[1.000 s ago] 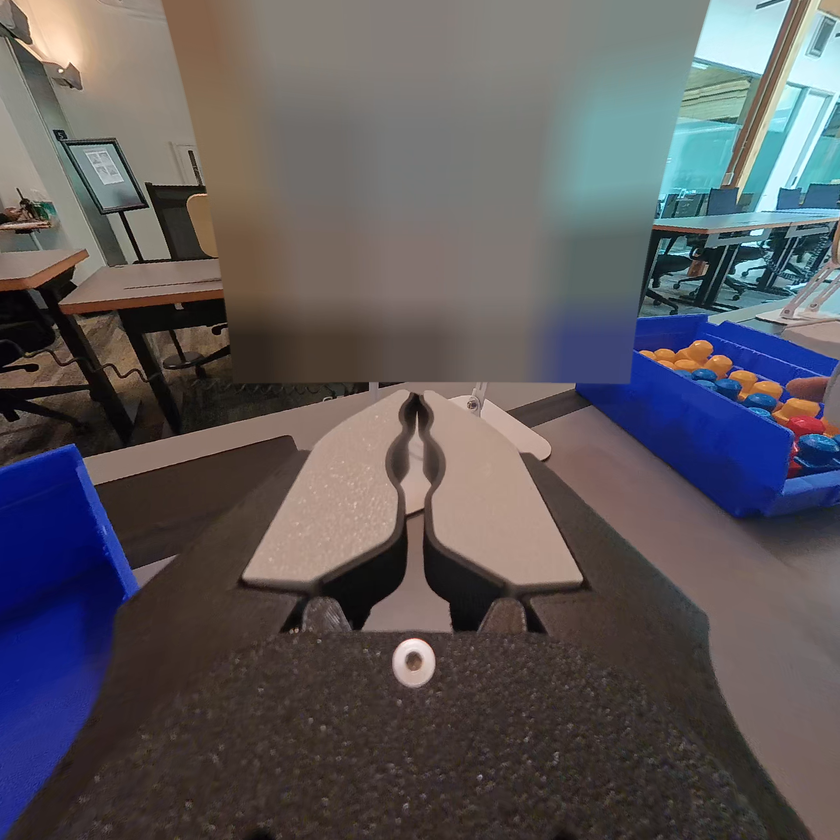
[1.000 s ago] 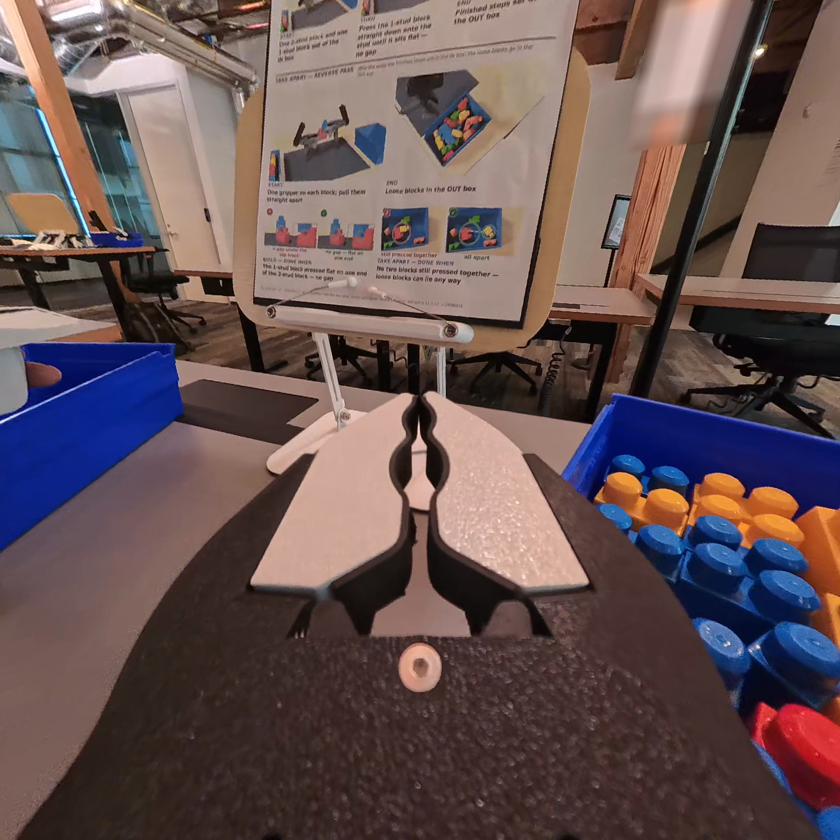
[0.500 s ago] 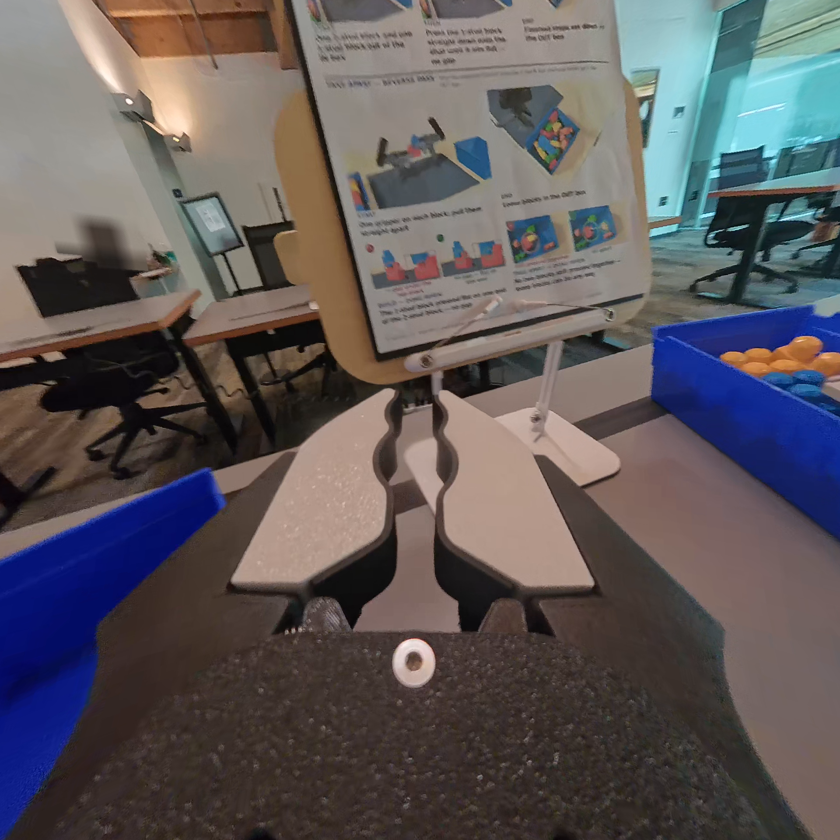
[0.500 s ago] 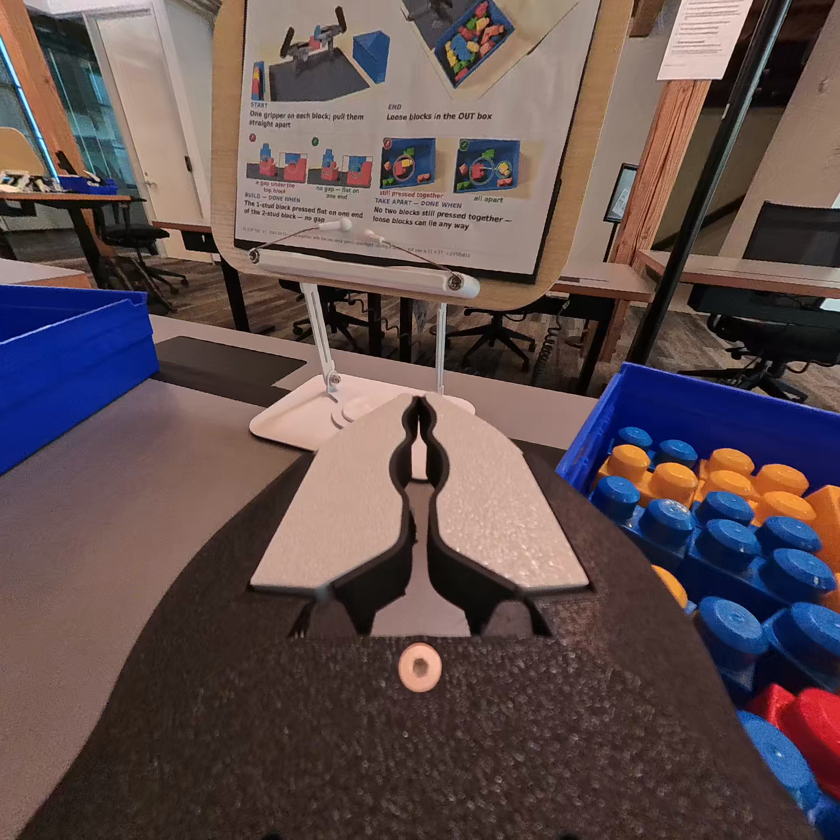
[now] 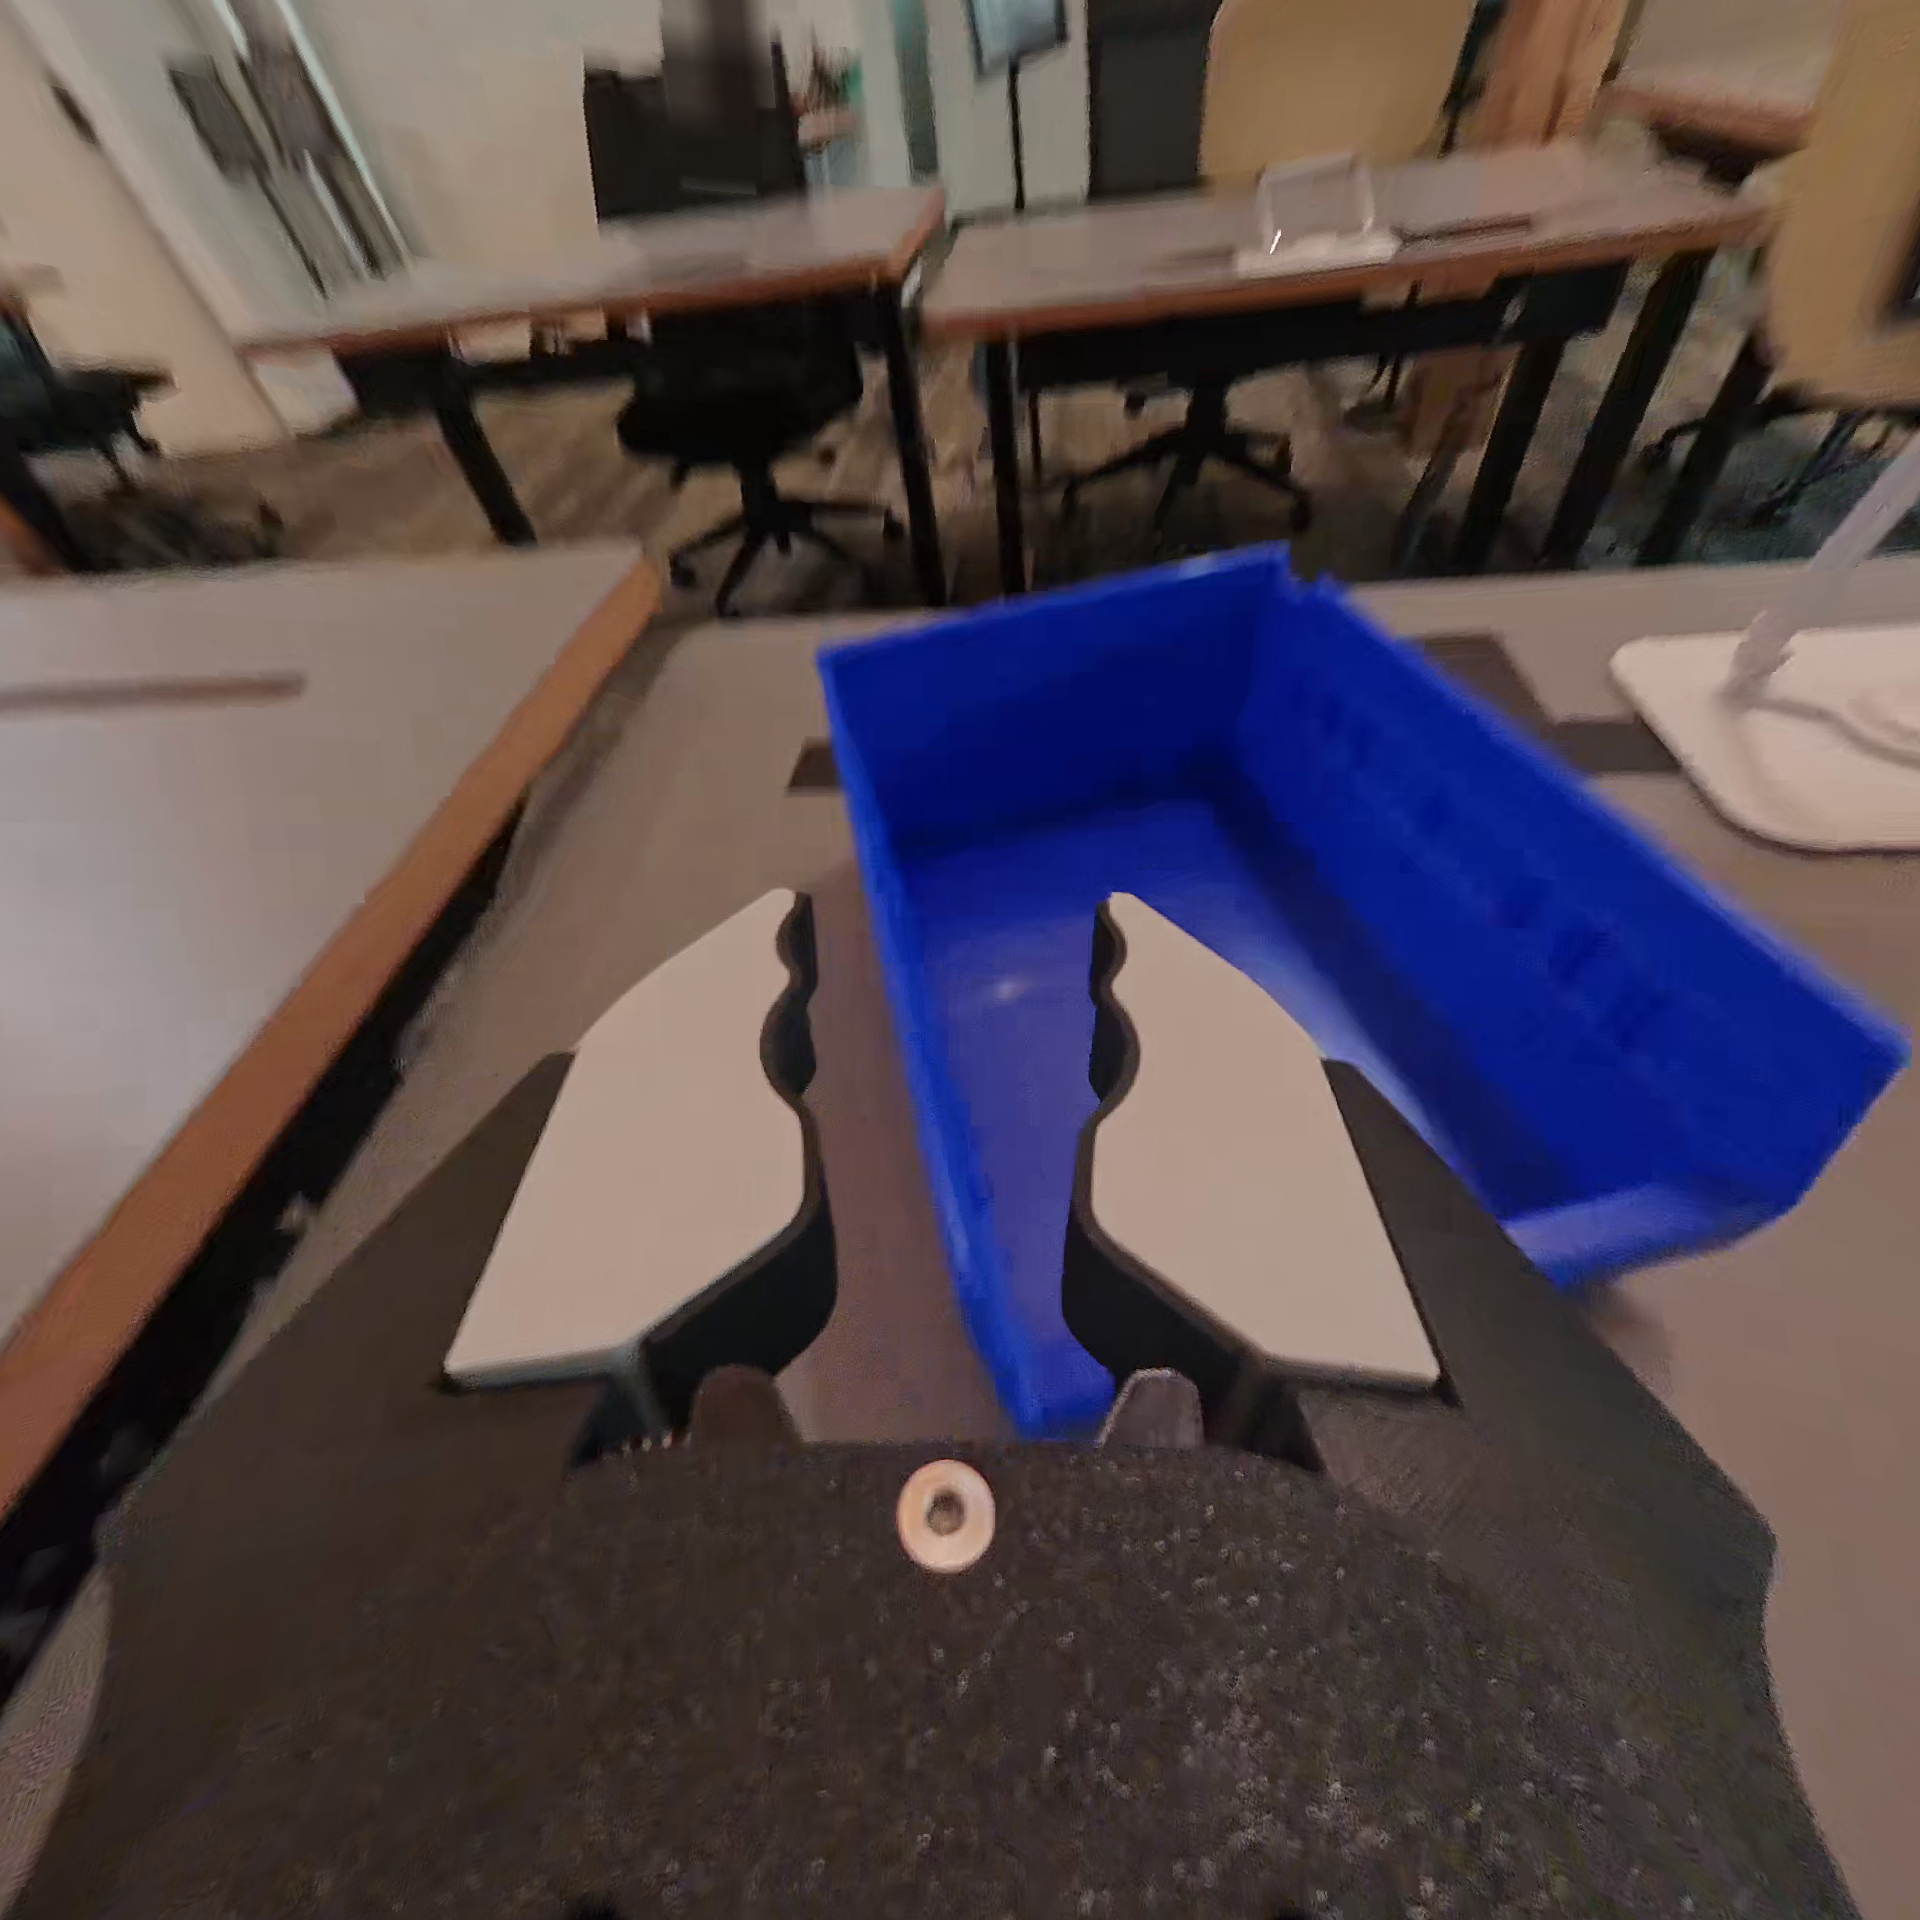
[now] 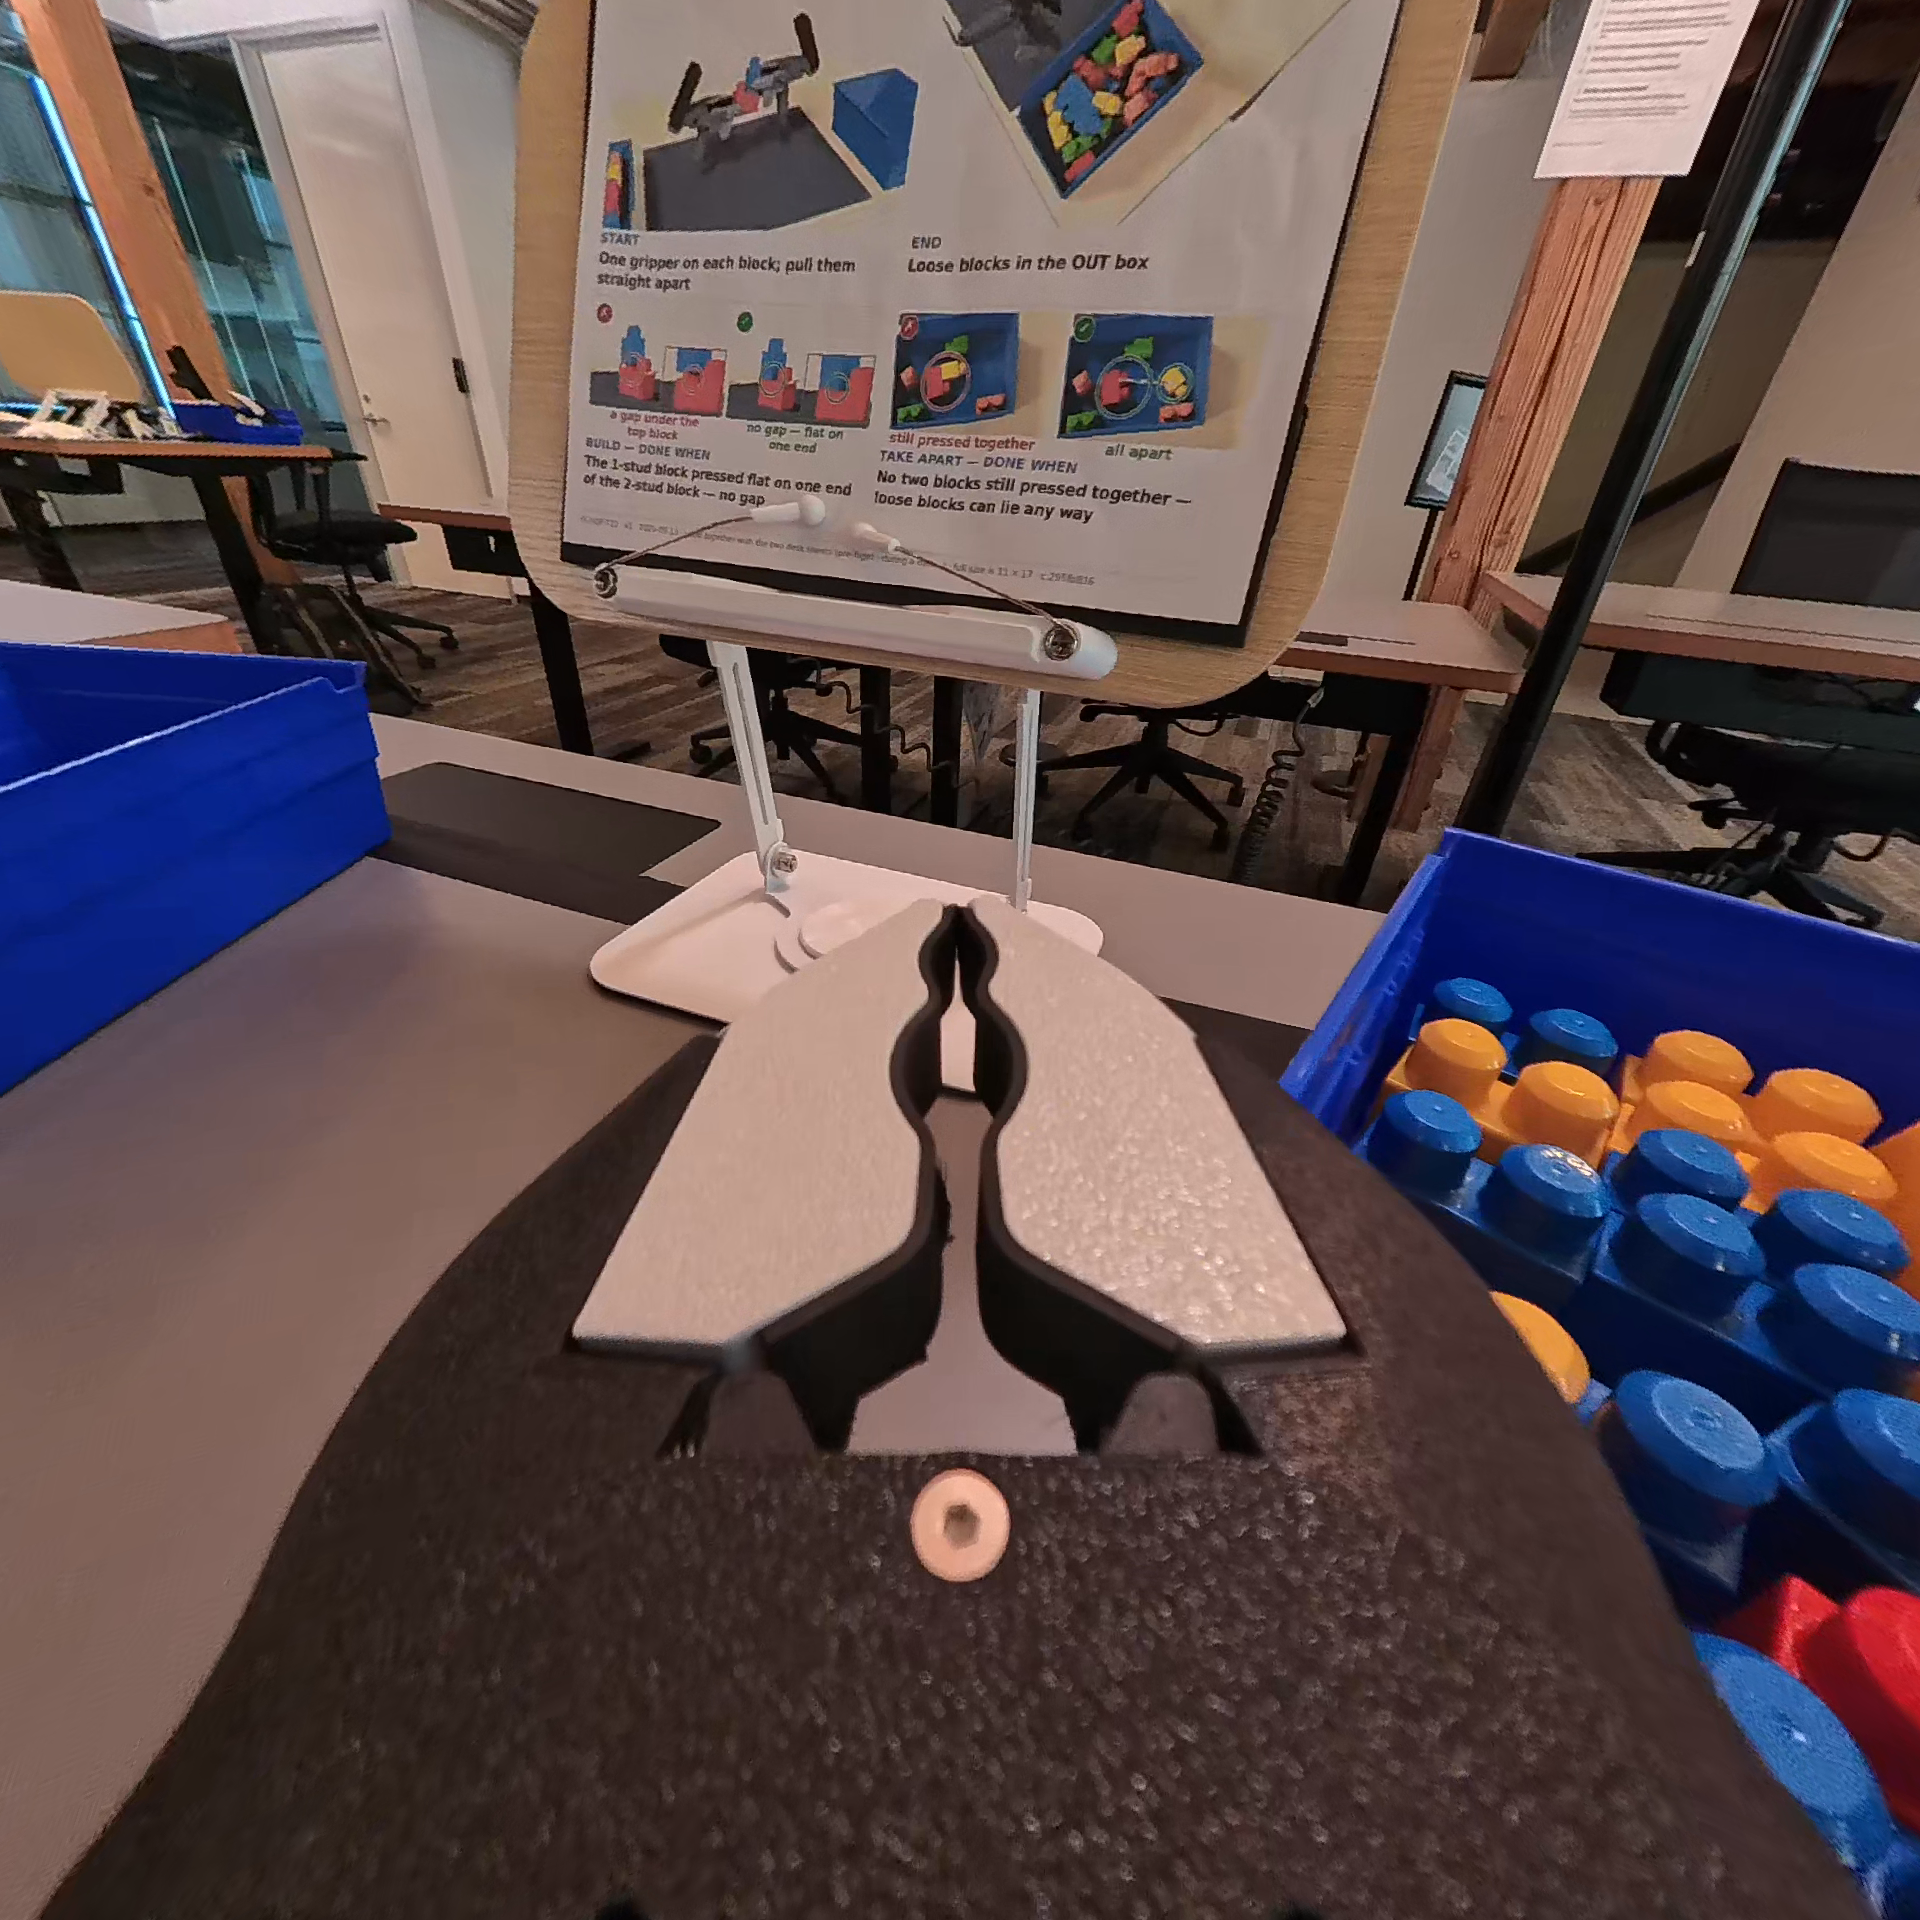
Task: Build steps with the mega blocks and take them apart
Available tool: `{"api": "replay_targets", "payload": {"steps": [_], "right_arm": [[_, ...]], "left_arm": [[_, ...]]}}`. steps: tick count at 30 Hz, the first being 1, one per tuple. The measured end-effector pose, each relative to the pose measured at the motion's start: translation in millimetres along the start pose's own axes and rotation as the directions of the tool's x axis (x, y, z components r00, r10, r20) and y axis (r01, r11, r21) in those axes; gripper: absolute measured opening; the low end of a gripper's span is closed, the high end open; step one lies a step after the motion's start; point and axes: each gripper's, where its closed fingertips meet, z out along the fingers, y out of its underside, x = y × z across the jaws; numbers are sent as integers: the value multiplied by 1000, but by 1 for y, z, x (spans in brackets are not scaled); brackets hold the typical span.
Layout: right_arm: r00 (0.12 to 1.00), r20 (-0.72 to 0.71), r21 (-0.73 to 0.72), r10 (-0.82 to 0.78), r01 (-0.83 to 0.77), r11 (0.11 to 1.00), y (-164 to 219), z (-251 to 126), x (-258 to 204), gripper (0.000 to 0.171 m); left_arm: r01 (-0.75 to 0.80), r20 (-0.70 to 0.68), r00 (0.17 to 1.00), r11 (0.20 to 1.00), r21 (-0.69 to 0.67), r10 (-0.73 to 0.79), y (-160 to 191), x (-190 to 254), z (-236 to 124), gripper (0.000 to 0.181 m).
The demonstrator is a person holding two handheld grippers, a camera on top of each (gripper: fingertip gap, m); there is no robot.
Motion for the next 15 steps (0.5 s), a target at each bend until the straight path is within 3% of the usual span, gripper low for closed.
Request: {"api": "replay_targets", "payload": {"steps": [4,8,14,15], "right_arm": [[1000,9,-4,6,-6,1000,2,0,-2,0],[1000,10,-12,-2,2,1000,4,-1,-3,0],[1000,10,-14,-1,1,1000,4,-2,-1,0],[1000,11,-15,1,-1,1000,4,-2,-1,0]], "left_arm": [[62,1,998,987,-149,-63,71,-8,5,56],[81,-22,996,974,-212,-88,102,6,20,54],[73,-17,997,972,-224,-78,100,9,31,6],[79,-21,996,972,-221,-86,100,10,30,6]]}}
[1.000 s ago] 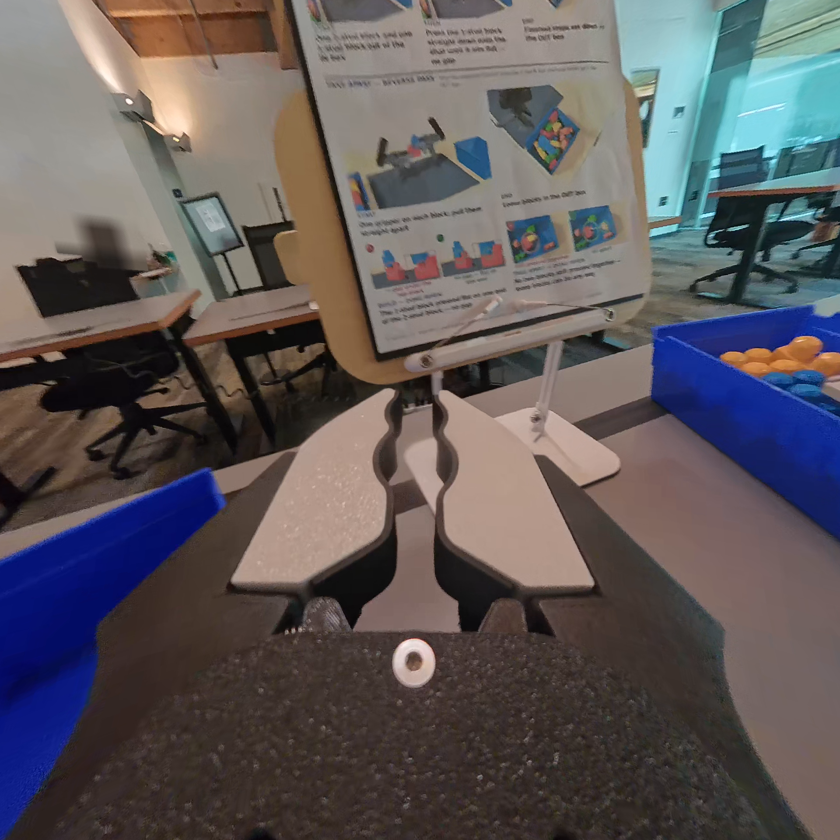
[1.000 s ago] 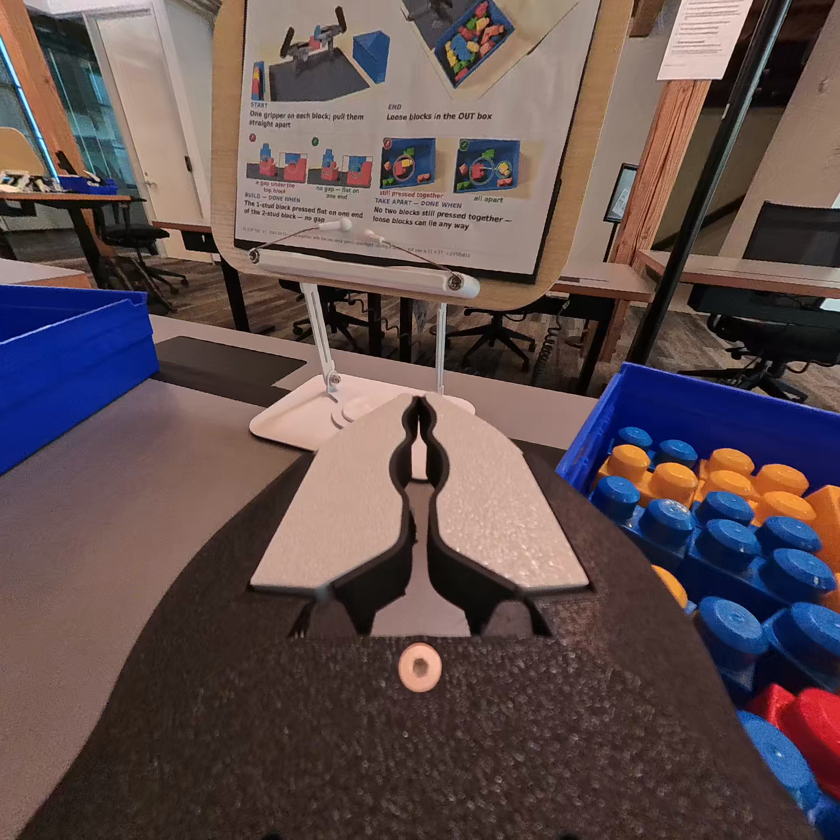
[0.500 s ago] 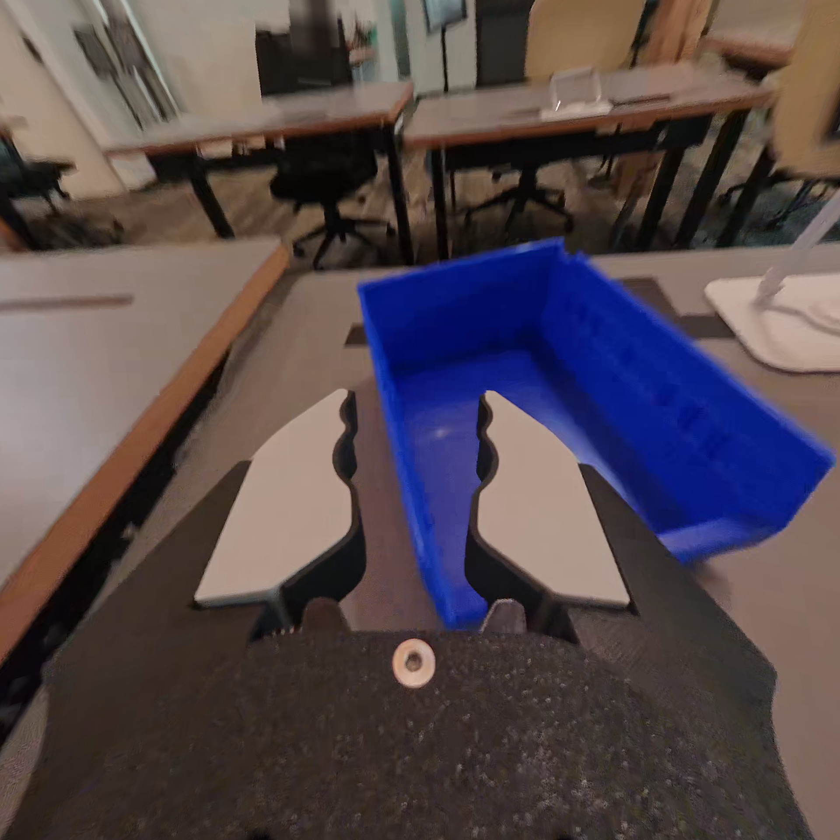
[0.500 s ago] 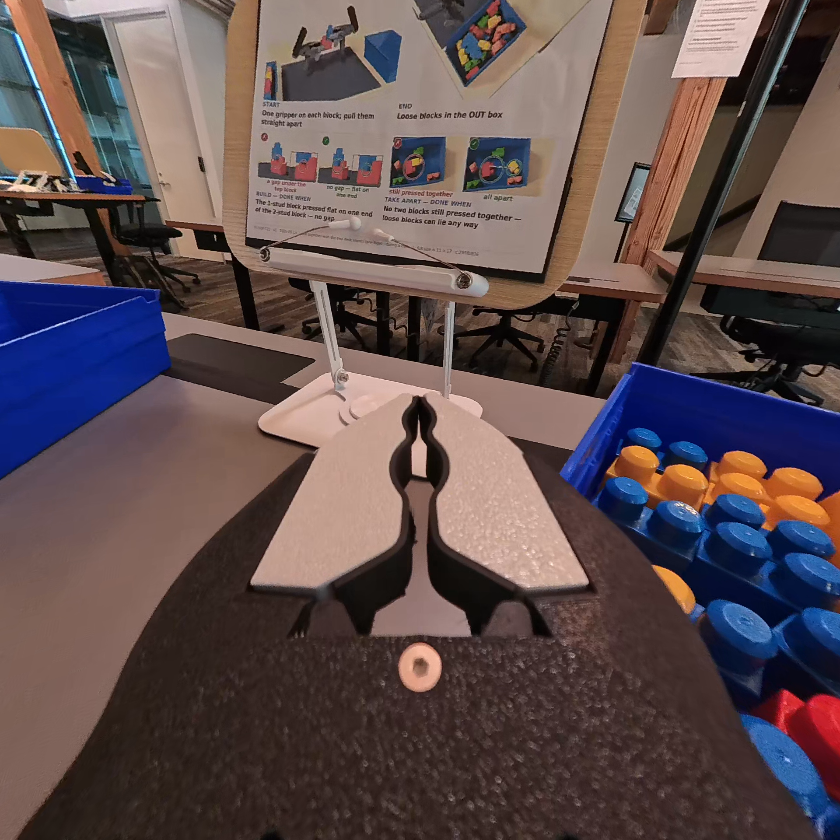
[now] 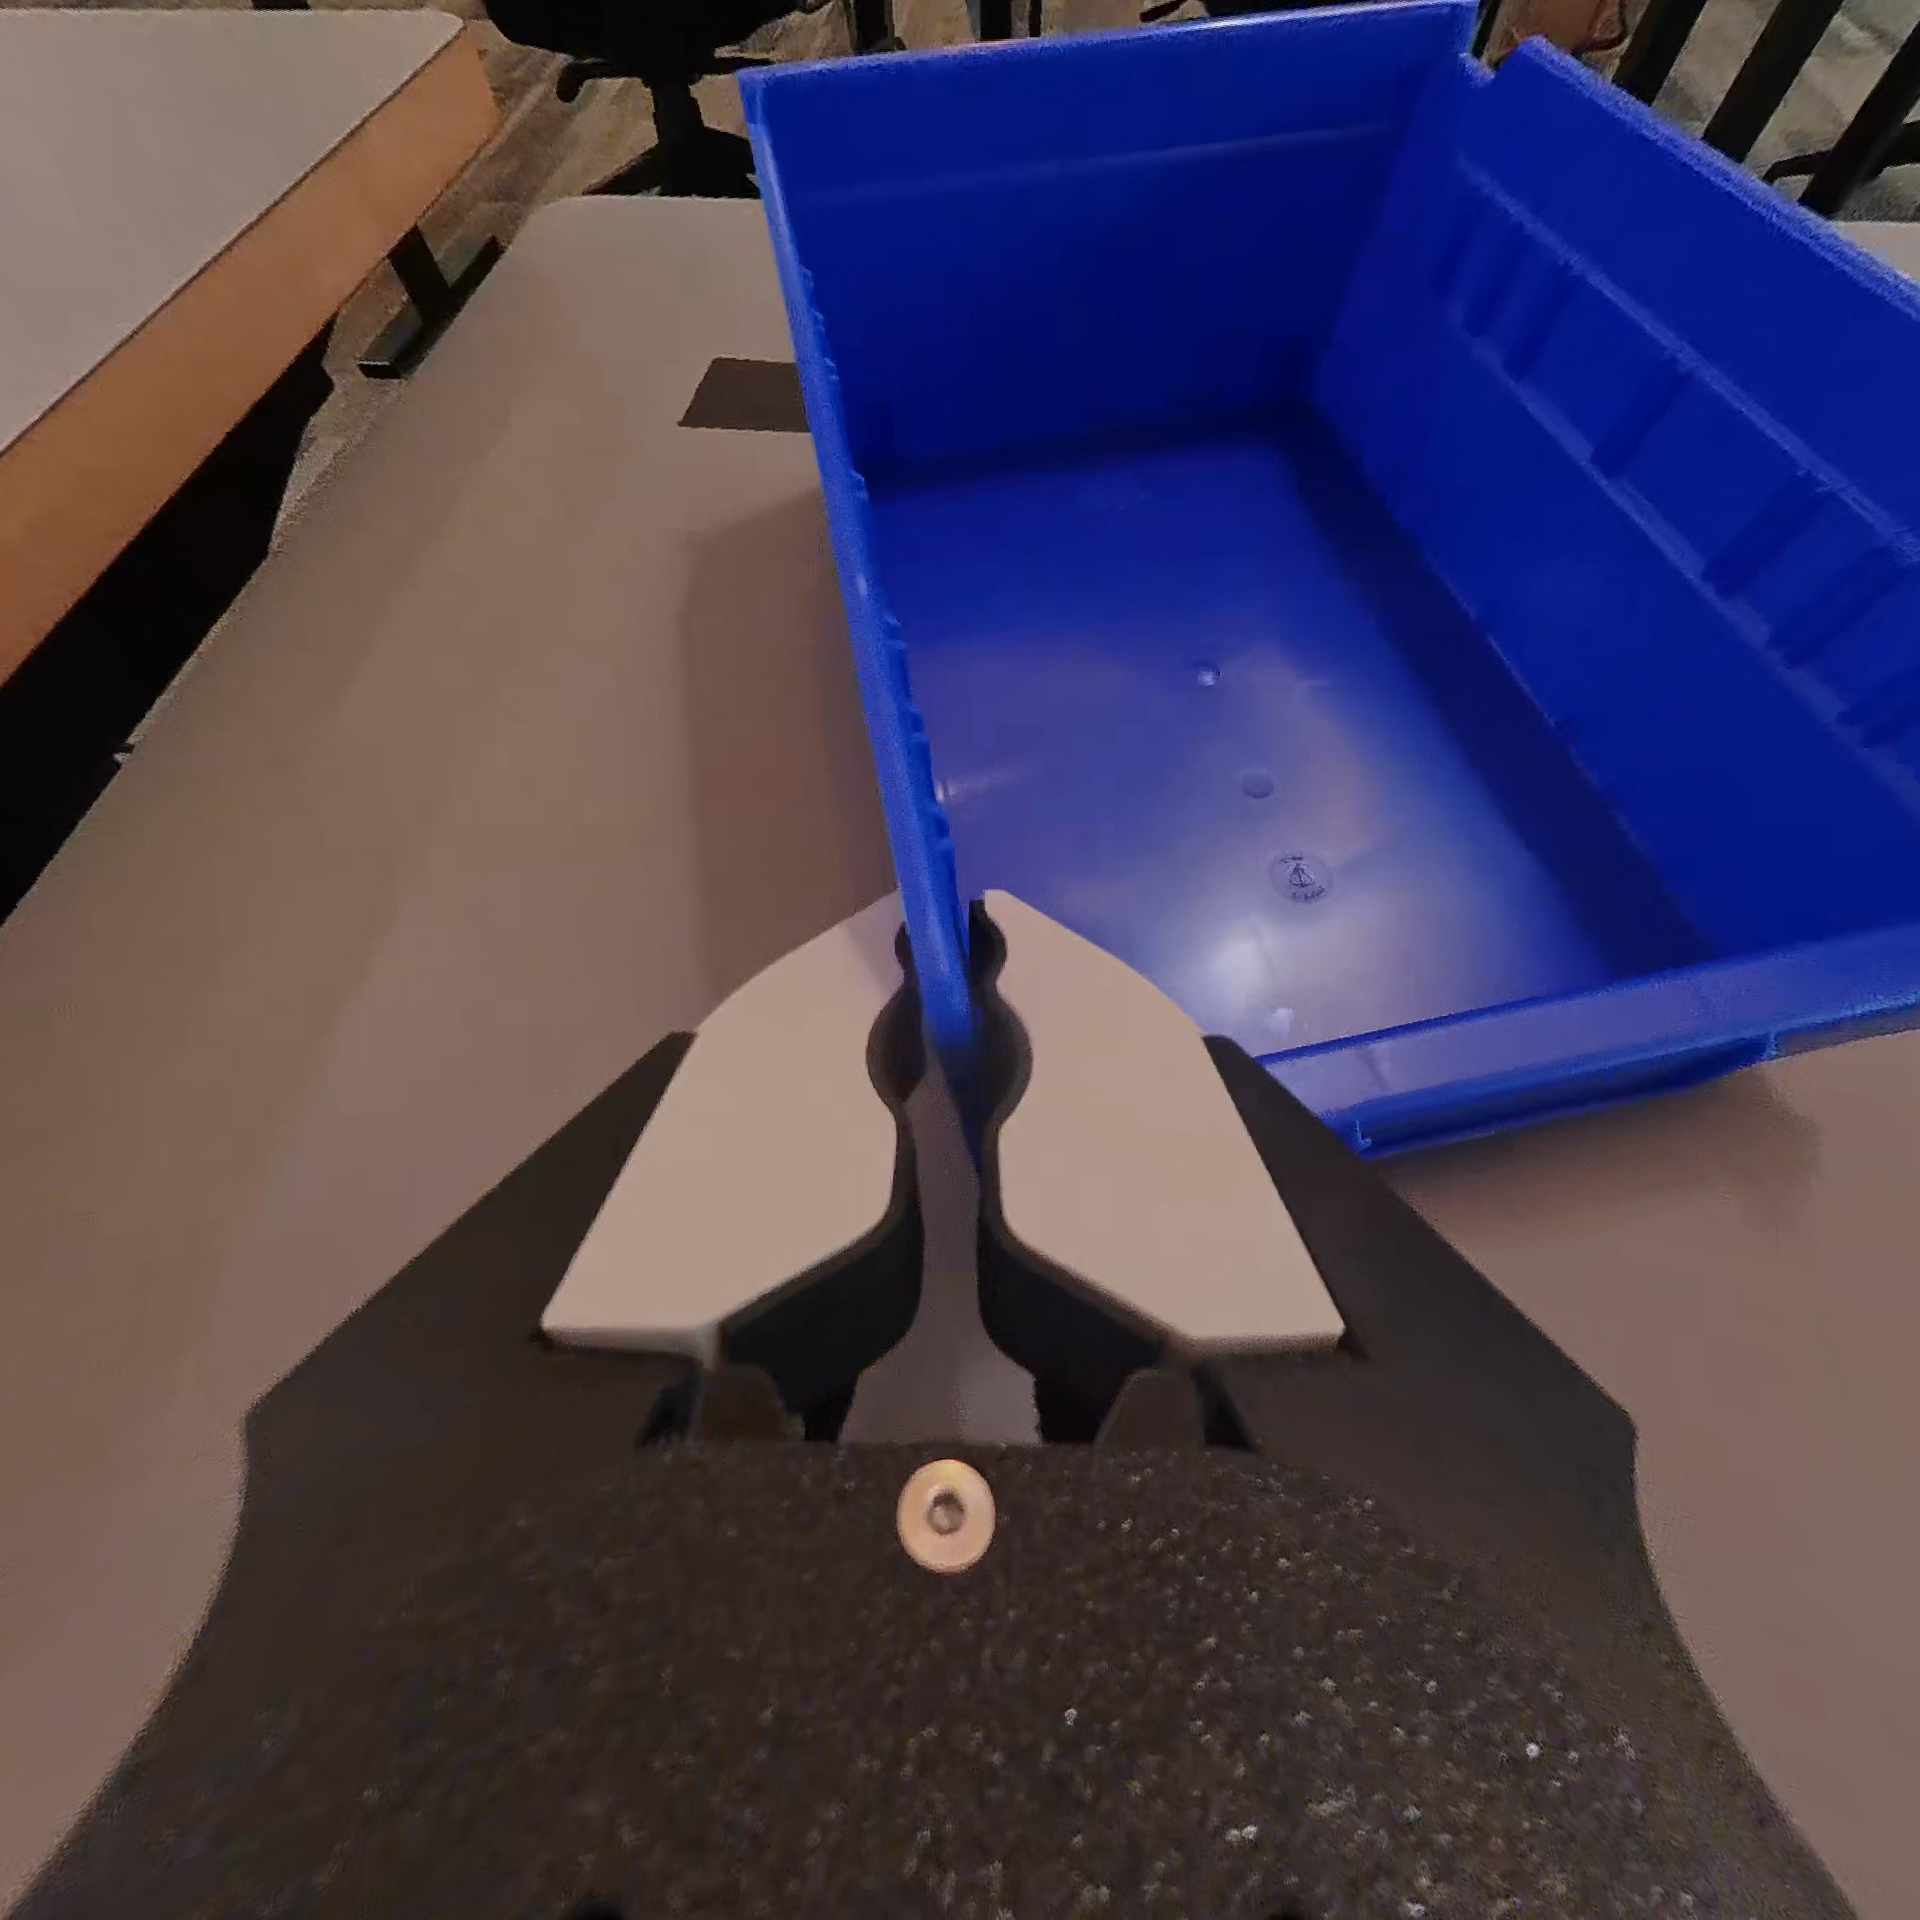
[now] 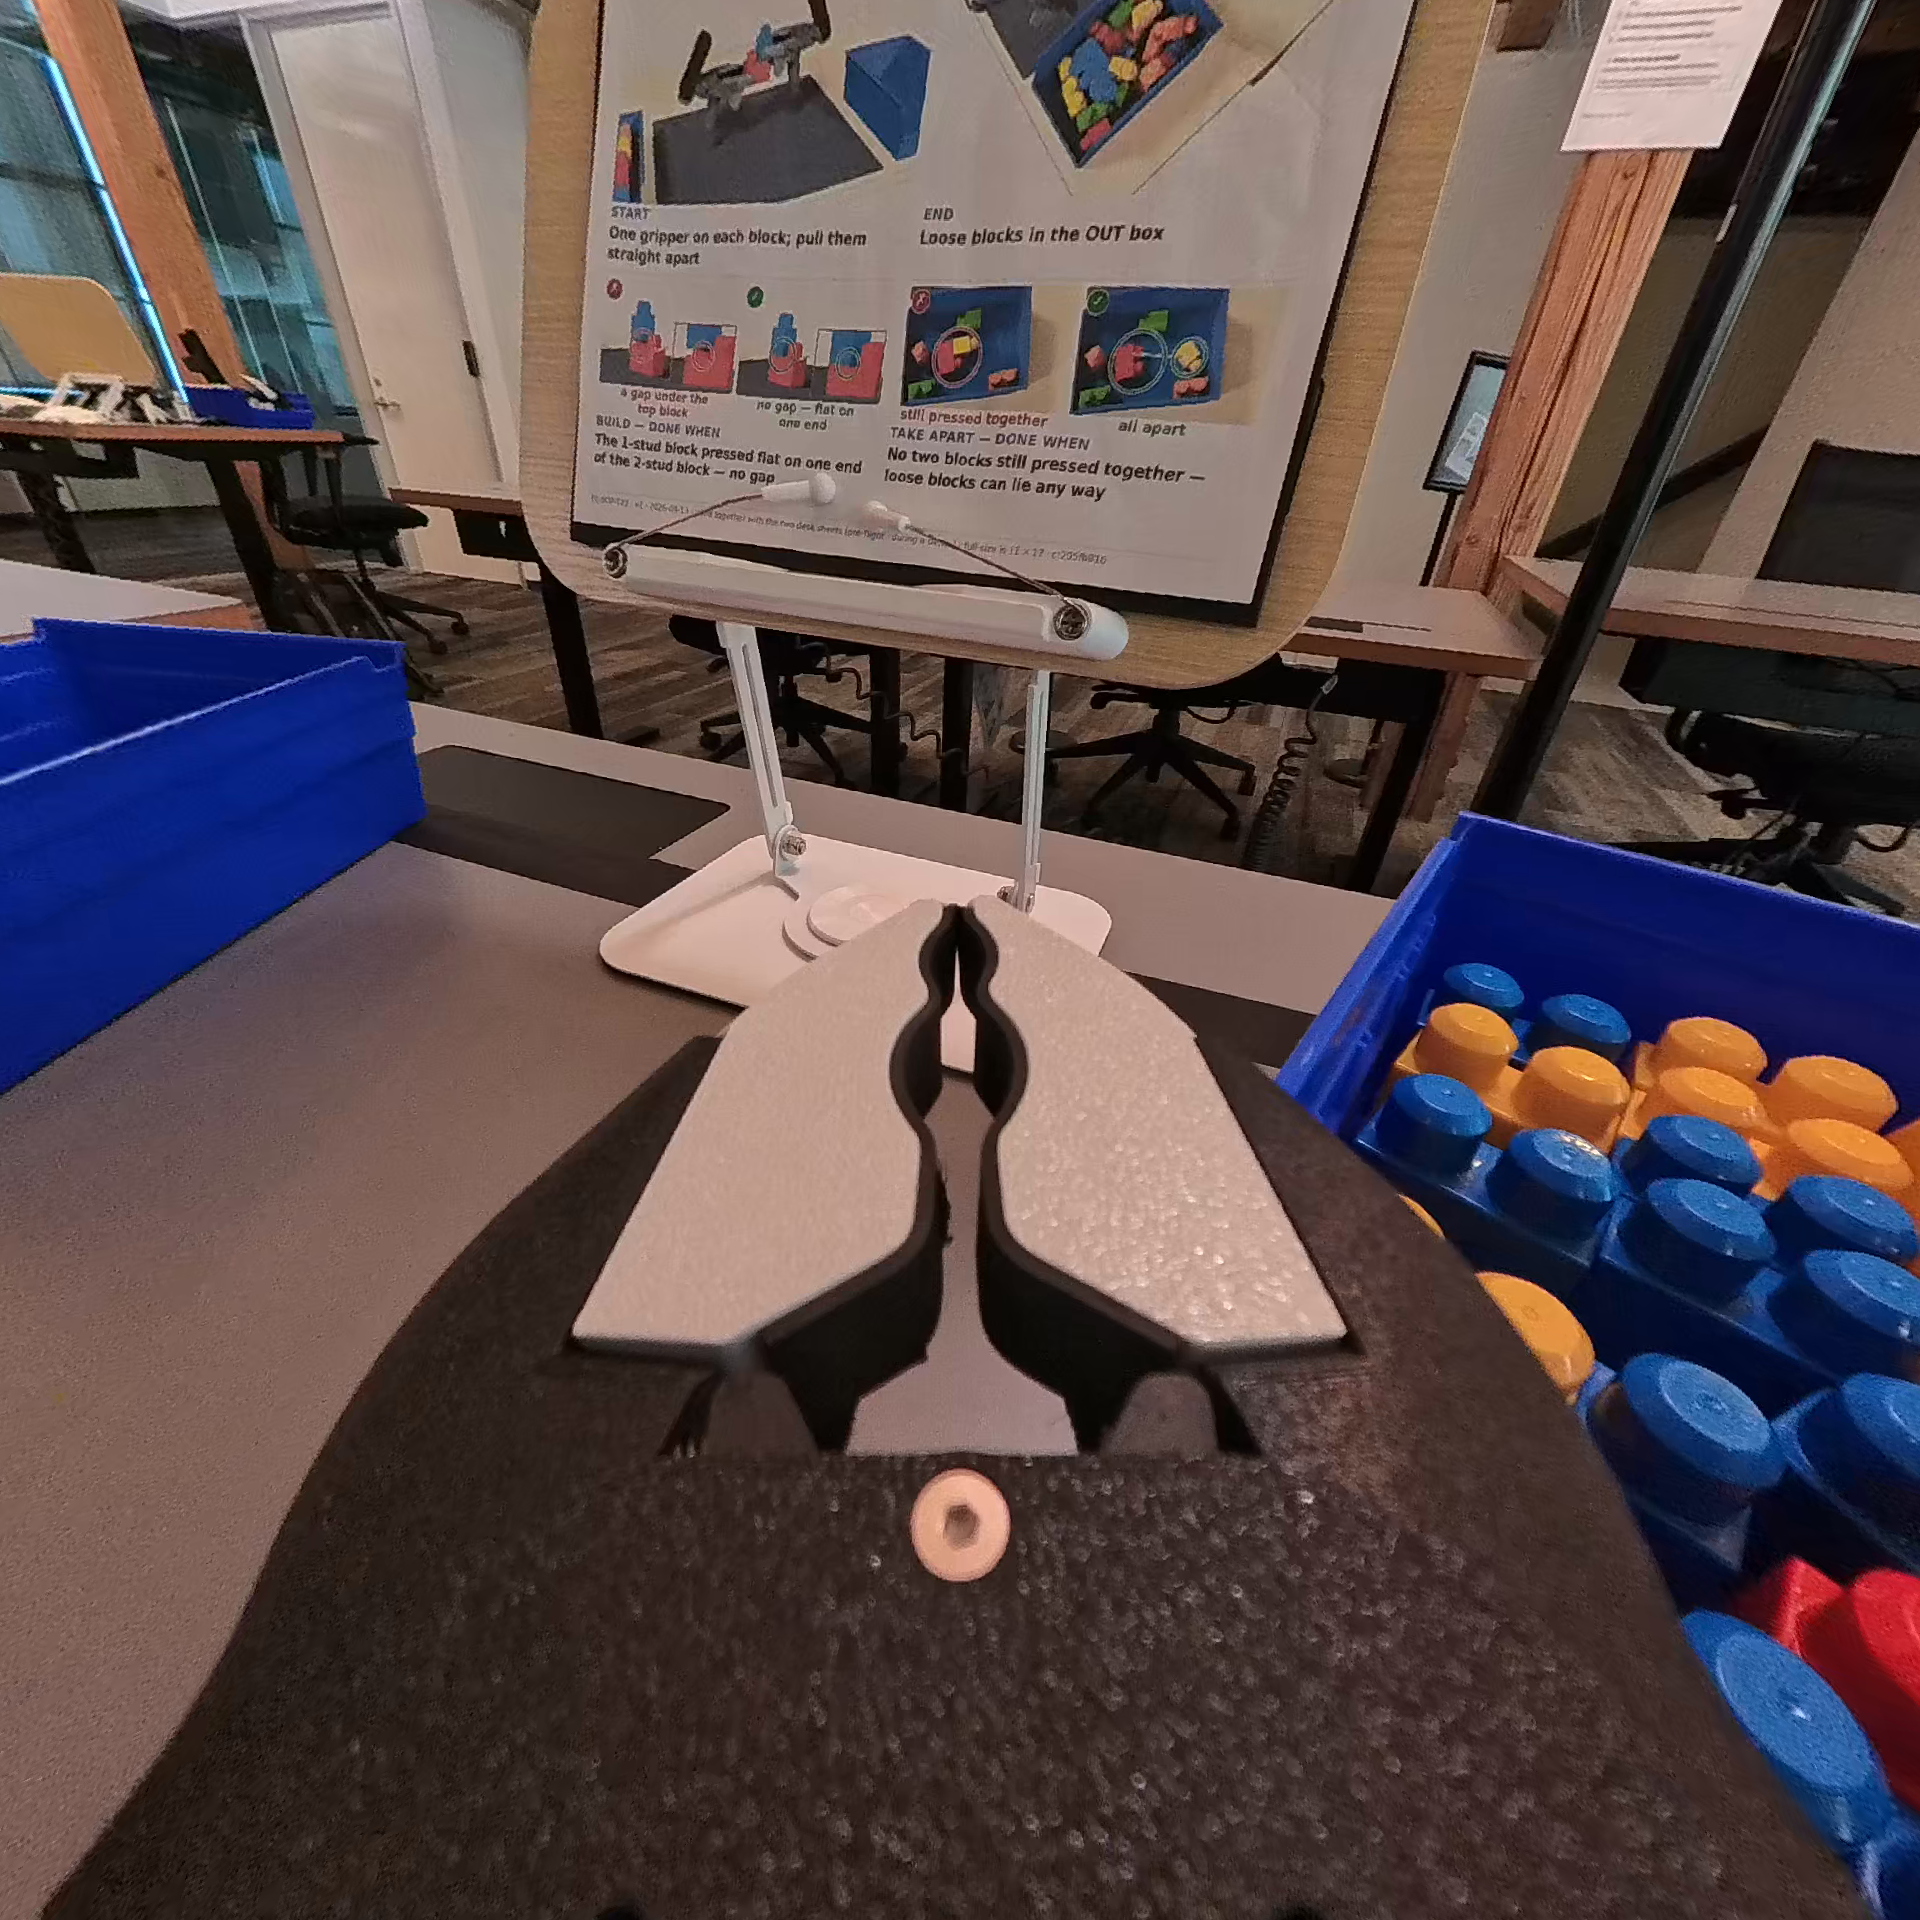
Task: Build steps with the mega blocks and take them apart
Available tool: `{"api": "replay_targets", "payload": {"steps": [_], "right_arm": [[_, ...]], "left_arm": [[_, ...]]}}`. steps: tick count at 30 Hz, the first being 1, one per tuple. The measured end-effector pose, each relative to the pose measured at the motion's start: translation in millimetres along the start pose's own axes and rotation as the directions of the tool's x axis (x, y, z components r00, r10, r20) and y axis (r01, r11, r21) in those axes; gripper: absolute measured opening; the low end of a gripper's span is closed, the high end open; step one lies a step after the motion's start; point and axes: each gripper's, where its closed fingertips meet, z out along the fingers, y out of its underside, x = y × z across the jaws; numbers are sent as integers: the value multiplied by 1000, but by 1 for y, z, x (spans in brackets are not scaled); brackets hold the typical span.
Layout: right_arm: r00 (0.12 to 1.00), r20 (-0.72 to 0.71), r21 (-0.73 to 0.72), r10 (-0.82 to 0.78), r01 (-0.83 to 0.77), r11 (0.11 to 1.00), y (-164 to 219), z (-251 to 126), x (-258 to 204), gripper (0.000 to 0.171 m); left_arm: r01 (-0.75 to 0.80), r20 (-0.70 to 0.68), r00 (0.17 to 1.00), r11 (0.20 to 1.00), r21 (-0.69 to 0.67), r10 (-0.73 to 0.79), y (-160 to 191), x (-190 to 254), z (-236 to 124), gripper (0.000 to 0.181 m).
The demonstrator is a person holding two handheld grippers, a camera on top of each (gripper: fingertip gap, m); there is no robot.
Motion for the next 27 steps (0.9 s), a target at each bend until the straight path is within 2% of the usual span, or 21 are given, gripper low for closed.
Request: {"api": "replay_targets", "payload": {"steps": [7,17,21,27], "right_arm": [[1000,-4,-8,-1,1,1000,2,0,1,0],[1000,3,-12,-1,1,1000,3,-1,-2,0],[1000,-2,-3,13,-13,1000,1,-3,1,0],[1000,-2,4,22,-22,1000,-1,-4,1,0]], "left_arm": [[-36,-44,998,999,-13,36,8,24,-19,5],[-138,-167,977,990,-9,134,27,121,-70,5],[-139,-205,969,990,0,136,34,160,-77,5],[-78,-174,982,997,10,79,29,195,-67,3]]}}
